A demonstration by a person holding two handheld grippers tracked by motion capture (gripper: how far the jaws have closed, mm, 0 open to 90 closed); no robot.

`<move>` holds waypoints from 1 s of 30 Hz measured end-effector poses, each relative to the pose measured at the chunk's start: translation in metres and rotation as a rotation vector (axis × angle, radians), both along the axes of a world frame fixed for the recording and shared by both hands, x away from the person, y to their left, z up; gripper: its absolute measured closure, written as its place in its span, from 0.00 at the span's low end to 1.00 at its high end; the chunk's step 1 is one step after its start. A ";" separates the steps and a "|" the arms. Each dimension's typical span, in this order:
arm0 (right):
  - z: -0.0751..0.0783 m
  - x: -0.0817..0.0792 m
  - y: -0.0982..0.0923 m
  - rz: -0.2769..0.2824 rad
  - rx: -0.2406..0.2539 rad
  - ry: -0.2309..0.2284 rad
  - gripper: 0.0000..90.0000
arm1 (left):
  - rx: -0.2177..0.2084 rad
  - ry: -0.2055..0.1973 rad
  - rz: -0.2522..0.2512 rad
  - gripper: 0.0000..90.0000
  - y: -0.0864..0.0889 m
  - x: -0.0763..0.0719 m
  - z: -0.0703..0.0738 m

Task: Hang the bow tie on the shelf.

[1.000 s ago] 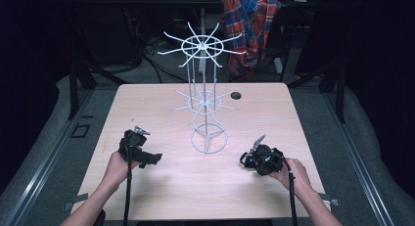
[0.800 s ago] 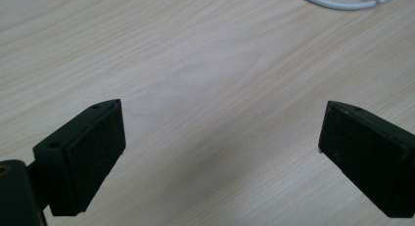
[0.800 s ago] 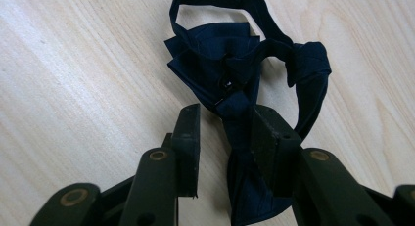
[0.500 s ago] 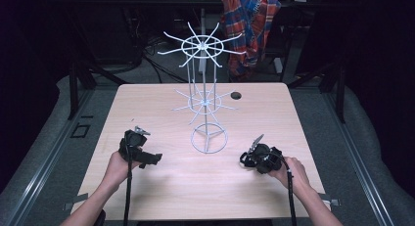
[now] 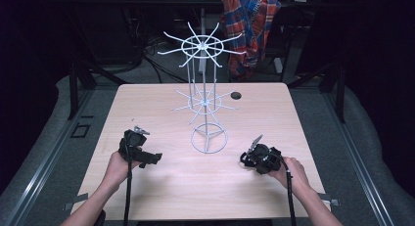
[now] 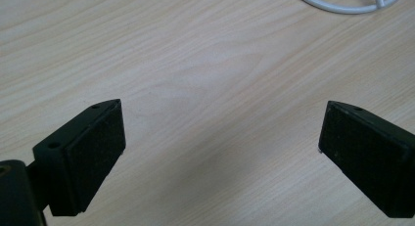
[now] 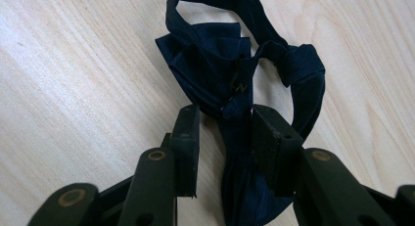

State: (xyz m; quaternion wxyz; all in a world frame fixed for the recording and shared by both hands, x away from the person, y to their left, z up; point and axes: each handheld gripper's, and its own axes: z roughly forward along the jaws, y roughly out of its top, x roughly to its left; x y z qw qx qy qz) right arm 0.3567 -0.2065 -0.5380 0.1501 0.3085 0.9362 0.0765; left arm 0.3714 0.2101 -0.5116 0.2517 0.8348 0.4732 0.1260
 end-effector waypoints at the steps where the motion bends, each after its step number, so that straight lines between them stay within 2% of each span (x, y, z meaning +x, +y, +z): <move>1: 0.000 0.000 0.000 -0.003 0.002 -0.002 0.71 | 0.000 0.000 0.000 0.04 0.000 0.000 0.000; 3: -0.001 0.002 0.002 0.004 -0.022 -0.007 0.70 | 0.000 0.000 -0.002 0.04 0.000 0.000 0.000; 5: -0.004 0.002 0.003 -0.004 -0.005 -0.010 0.70 | -0.002 -0.005 0.002 0.04 0.000 0.000 0.000; 6: -0.003 0.003 0.004 0.001 -0.029 -0.011 0.71 | -0.002 -0.003 0.001 0.04 0.001 0.000 0.000; 7: -0.003 0.003 0.005 0.000 -0.031 -0.014 0.72 | -0.001 -0.001 0.000 0.04 0.001 0.000 0.000; 11: -0.002 0.004 0.003 -0.010 -0.043 -0.025 0.80 | -0.002 0.001 -0.004 0.04 0.000 0.000 0.000; 15: -0.002 0.005 0.001 -0.028 -0.015 -0.020 0.81 | 0.000 -0.002 -0.002 0.04 0.000 0.000 0.000; 19: -0.002 0.006 0.000 -0.038 -0.011 -0.015 0.81 | 0.001 0.001 -0.002 0.04 0.000 0.000 0.000; 21: -0.001 0.007 -0.001 -0.033 -0.024 -0.010 0.81 | 0.000 0.002 -0.005 0.04 0.000 0.000 0.000; 23: -0.002 0.007 -0.002 -0.049 0.007 -0.007 0.81 | 0.005 0.003 -0.008 0.04 -0.001 0.000 -0.001; 30: -0.002 0.009 -0.004 -0.069 0.016 0.000 0.80 | 0.005 0.002 -0.007 0.04 -0.001 0.000 -0.001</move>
